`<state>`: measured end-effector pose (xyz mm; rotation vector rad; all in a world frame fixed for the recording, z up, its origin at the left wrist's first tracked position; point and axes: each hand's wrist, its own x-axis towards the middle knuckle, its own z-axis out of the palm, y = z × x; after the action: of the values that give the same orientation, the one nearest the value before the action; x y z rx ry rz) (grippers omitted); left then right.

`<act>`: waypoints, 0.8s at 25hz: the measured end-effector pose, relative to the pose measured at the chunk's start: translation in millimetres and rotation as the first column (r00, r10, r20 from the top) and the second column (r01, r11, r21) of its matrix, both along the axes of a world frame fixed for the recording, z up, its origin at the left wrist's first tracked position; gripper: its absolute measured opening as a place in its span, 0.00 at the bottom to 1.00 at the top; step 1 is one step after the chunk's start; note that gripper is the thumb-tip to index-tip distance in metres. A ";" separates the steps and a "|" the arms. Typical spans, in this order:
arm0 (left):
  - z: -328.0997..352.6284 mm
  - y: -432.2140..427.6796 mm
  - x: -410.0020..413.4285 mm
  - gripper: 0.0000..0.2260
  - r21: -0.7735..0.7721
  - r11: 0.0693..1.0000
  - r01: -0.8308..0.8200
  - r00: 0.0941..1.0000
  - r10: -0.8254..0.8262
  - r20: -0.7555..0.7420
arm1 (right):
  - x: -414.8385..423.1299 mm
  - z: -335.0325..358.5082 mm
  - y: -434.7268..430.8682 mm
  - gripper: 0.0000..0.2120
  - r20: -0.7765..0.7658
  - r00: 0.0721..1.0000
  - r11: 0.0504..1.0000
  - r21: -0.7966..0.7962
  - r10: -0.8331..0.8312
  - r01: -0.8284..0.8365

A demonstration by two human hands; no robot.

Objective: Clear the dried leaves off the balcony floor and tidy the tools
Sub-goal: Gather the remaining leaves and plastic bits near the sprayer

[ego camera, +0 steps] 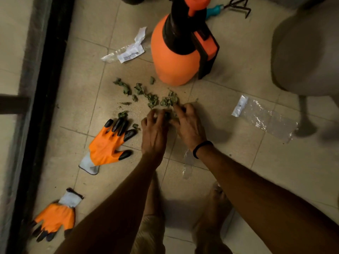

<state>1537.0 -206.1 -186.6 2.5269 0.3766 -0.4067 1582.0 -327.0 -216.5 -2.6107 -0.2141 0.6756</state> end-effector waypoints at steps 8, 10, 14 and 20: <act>-30.6 4.7 -24.6 0.05 -0.099 0.983 -0.156 0.986 0.148 -0.077 | 19.4 11.9 21.0 0.11 0.135 0.971 0.980 0.009 -0.199 0.200; -23.7 6.2 -28.7 0.02 -0.144 0.961 -0.237 0.972 0.234 -0.040 | 28.4 13.9 25.7 0.14 0.109 0.972 0.978 0.024 -0.207 0.206; -23.3 22.6 -31.3 0.04 -0.186 0.917 -0.352 0.929 0.367 0.049 | 41.8 7.5 38.0 0.29 0.034 0.998 0.997 0.061 -0.058 0.056; -32.3 42.2 -3.5 0.19 -0.158 0.940 -0.302 0.950 0.310 0.024 | 44.2 -5.1 43.9 0.10 0.144 0.989 0.999 -0.044 0.017 -0.011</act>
<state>1533.5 -163.9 -218.9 2.2755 0.6823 -0.2415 1626.2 -283.2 -221.5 -2.7045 -0.2644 0.5015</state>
